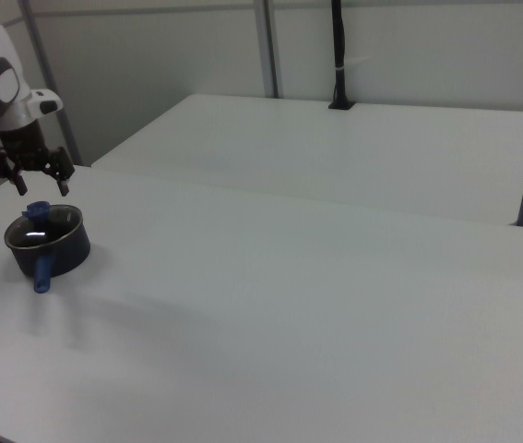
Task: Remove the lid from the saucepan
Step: 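Move the gripper over the saucepan and lower it toward the blue lid knob, then close the gripper on the blue knob of the glass lid, then lift the glass lid off the saucepan and carry it beside the pan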
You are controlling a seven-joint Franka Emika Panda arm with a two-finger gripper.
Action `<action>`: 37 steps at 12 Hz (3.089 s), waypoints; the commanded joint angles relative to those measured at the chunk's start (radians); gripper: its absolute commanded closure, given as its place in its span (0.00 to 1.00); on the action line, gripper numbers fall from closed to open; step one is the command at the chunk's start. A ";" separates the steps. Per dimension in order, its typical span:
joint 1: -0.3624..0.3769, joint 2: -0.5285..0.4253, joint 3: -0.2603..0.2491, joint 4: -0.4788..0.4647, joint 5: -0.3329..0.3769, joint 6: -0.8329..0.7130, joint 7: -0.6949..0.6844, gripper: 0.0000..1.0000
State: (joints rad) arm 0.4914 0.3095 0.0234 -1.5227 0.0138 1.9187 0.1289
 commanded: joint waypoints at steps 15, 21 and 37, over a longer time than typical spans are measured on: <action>0.119 0.161 -0.016 0.039 -0.092 0.192 0.236 0.20; 0.136 0.157 -0.016 0.039 -0.109 0.258 0.233 0.40; -0.350 -0.121 -0.008 -0.298 -0.107 0.169 -0.089 0.49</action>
State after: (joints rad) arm 0.2257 0.2989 0.0012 -1.6501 -0.0941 2.0726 0.1122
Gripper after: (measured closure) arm 0.388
